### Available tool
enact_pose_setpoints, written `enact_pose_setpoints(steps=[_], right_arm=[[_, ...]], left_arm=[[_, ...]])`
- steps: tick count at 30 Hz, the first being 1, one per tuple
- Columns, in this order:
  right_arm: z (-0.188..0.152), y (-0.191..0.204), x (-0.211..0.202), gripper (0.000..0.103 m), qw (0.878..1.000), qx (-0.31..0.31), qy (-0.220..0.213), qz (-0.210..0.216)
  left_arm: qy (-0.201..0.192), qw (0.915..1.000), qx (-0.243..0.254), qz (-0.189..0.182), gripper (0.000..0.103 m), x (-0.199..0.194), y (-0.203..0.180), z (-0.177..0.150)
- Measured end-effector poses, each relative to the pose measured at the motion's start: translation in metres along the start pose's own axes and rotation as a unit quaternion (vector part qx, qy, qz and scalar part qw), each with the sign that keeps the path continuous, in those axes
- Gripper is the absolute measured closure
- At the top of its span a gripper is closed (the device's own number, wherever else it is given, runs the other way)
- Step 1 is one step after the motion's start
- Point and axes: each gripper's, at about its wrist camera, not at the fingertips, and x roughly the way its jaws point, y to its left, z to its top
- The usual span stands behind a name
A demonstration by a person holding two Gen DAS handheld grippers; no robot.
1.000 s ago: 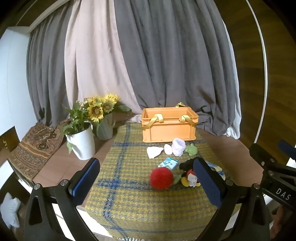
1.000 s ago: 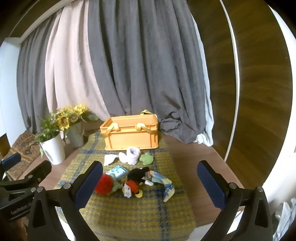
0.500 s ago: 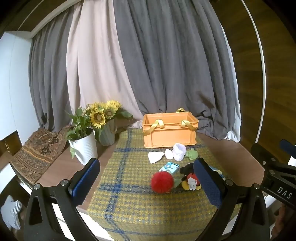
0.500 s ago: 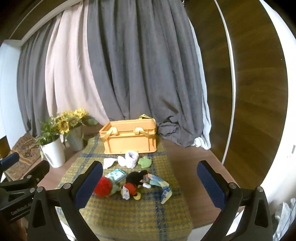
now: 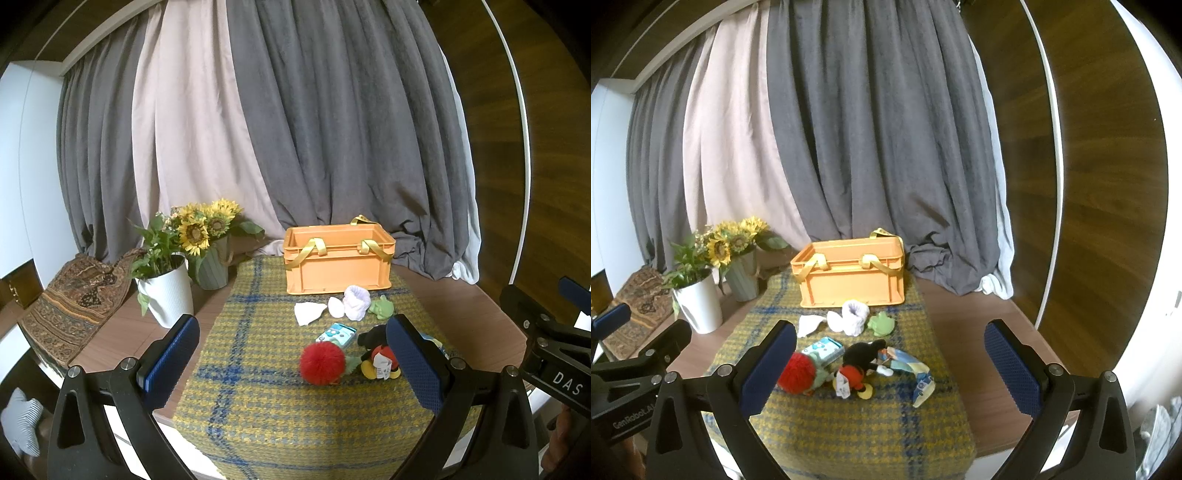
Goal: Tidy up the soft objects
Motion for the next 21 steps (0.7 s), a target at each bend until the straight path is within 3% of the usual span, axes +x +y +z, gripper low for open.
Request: enact_pose_setpoints(steps=[21], right_arm=[[0.0002,0.0,0.0018,0.0,1.0,0.001,-0.001,0.0]], left_arm=[[0.0,1.0,0.0,0.001,0.0,0.0002,-0.0003,0.0005]])
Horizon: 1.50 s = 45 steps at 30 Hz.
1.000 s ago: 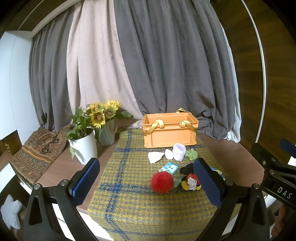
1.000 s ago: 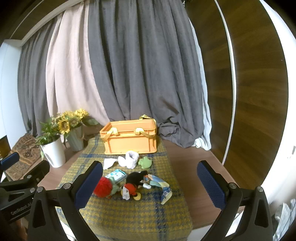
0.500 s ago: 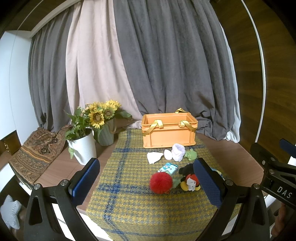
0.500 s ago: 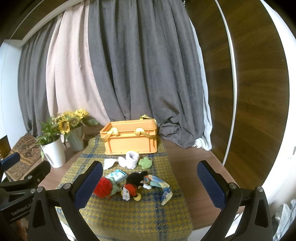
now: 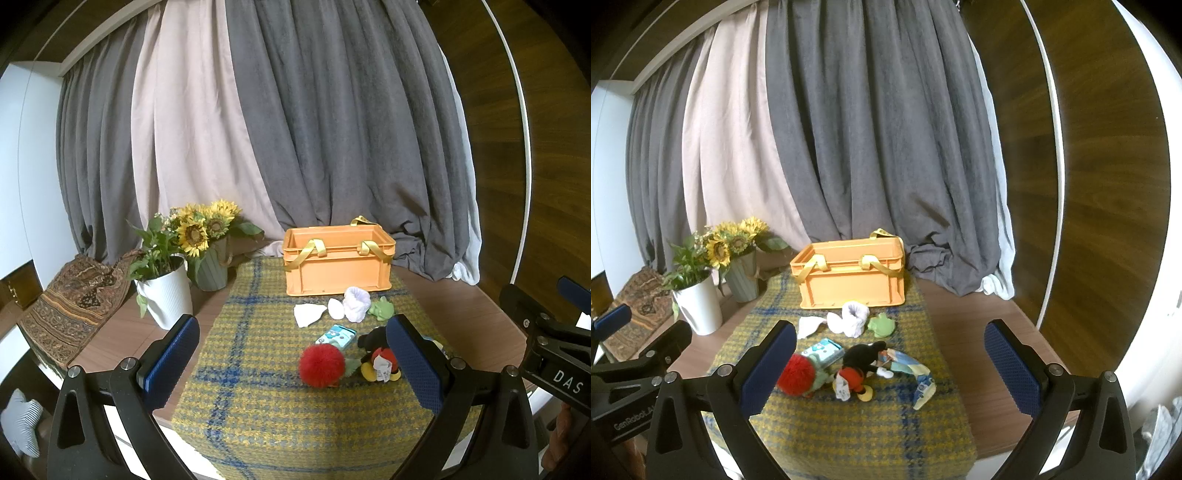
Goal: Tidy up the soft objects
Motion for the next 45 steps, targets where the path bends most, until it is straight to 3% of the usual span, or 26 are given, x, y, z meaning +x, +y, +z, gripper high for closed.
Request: enact_pose_setpoints(steps=[31,45], right_arm=[[-0.006,0.005,0.009,0.0,1.0,-0.003,0.004,0.004],[-0.017,0.016,0.041,0.0,0.999,0.007,0.035,0.006]], left_arm=[[0.001,1.0,0.0,-0.002,0.0,0.0,0.0,0.001],[0.025,0.9984,0.038,-0.033,0.0,0.051,0.008,-0.007]])
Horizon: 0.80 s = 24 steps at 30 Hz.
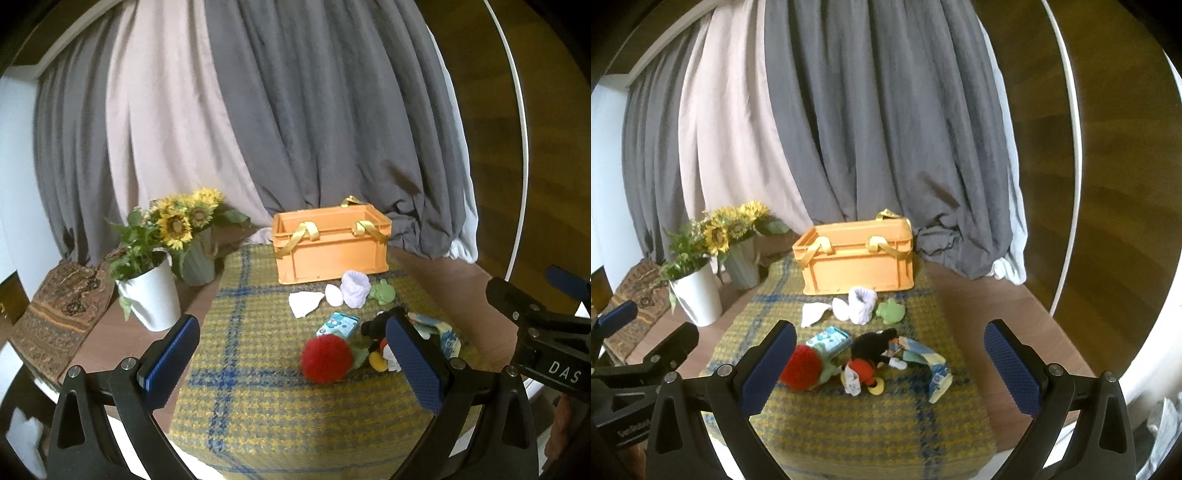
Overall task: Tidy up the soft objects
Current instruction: 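Grasp the red pompom with the left tool while the right tool grasps the Mickey plush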
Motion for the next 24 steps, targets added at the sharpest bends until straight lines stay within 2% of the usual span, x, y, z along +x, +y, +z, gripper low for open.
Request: enact_pose_setpoints(steps=[5,9,14,24], right_arm=[[-0.008,0.009,0.03,0.0,1.0,0.004,0.029,-0.005],[-0.018,0.016,0.057,0.001,0.998,0.011,0.053,-0.01],[-0.029,0.021,0.089,0.007,0.996,0.021,0.087,-0.014],[-0.054,0.036,0.15,0.019,0.989,0.02,0.144,-0.015]], left_arm=[[0.007,0.9993,0.027,-0.023,0.005,0.03,0.002,-0.008],[0.025,0.9968,0.045,-0.062,0.009,0.064,0.005,-0.017],[0.041,0.9931,0.057,-0.093,0.014,0.098,0.005,-0.029],[0.099,0.9771,0.089,-0.166,0.026,0.17,-0.001,-0.061]])
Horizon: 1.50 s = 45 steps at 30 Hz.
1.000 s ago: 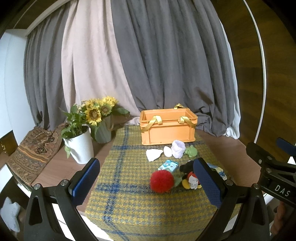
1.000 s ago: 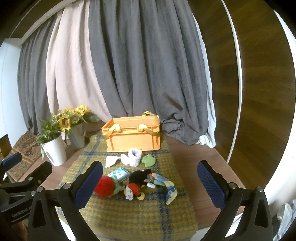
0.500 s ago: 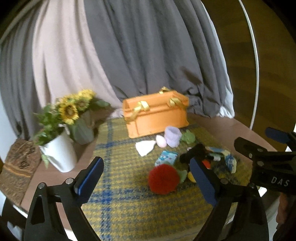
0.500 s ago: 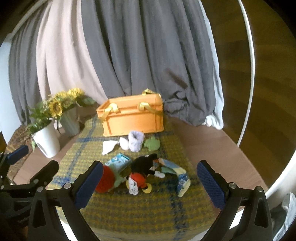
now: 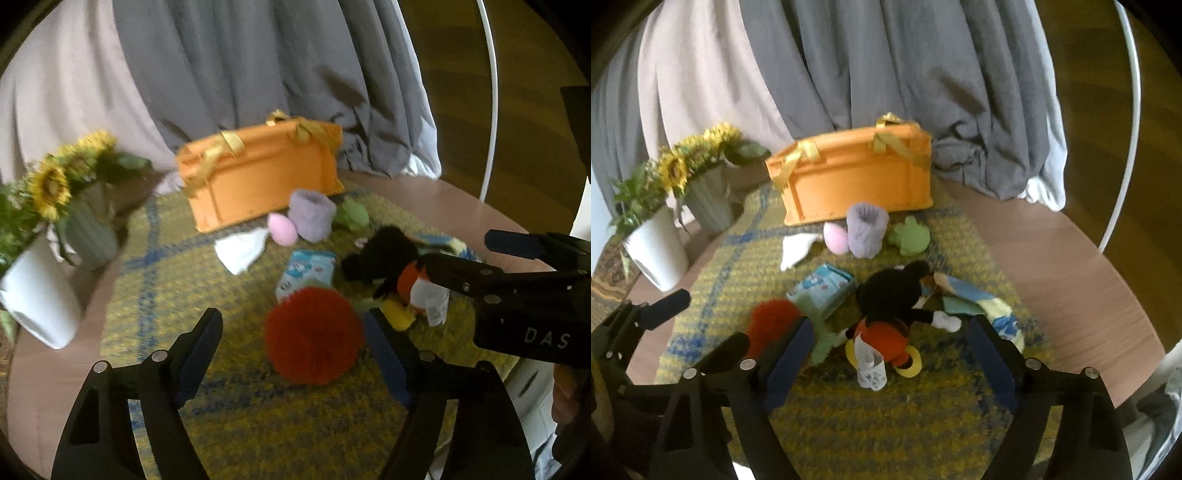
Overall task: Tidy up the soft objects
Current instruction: 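Grasp the red pompom with the left tool while the right tool grasps the Mickey plush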
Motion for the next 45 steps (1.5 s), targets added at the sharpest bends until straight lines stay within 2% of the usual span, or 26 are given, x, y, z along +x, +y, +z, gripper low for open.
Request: enact_pose_setpoints(steps=[7,12,20,22,26,37,45], right_arm=[[-0.008,-0.002,0.034,0.031,0.999,0.009,0.041,-0.009],[-0.012,-0.001,0.047,0.036,0.998,0.015,0.055,-0.004],[-0.013,0.001,0.067,0.051,0.997,0.017,0.072,0.003],[-0.014,0.002,0.071,0.059,0.997,0.018,0.077,0.01],[-0.013,0.005,0.07,0.062,0.997,0.013,0.075,0.008],[-0.004,0.013,0.044,0.064,0.998,0.03,0.048,0.003],[0.017,0.029,0.021,0.064,0.999,0.042,0.01,0.001]], left_arm=[[0.034,0.9988,0.002,-0.036,0.031,0.038,-0.002,-0.009],[0.05,0.9972,-0.002,-0.057,0.043,0.055,-0.001,-0.011],[0.06,0.9939,-0.01,-0.092,0.061,0.069,0.002,-0.012],[0.059,0.9936,-0.015,-0.095,0.063,0.07,0.004,-0.012],[0.054,0.9934,-0.024,-0.098,0.064,0.066,0.007,-0.01],[0.022,0.9939,-0.052,-0.095,0.064,0.035,0.023,0.013],[-0.021,0.9938,-0.054,-0.095,0.064,0.01,0.047,0.04]])
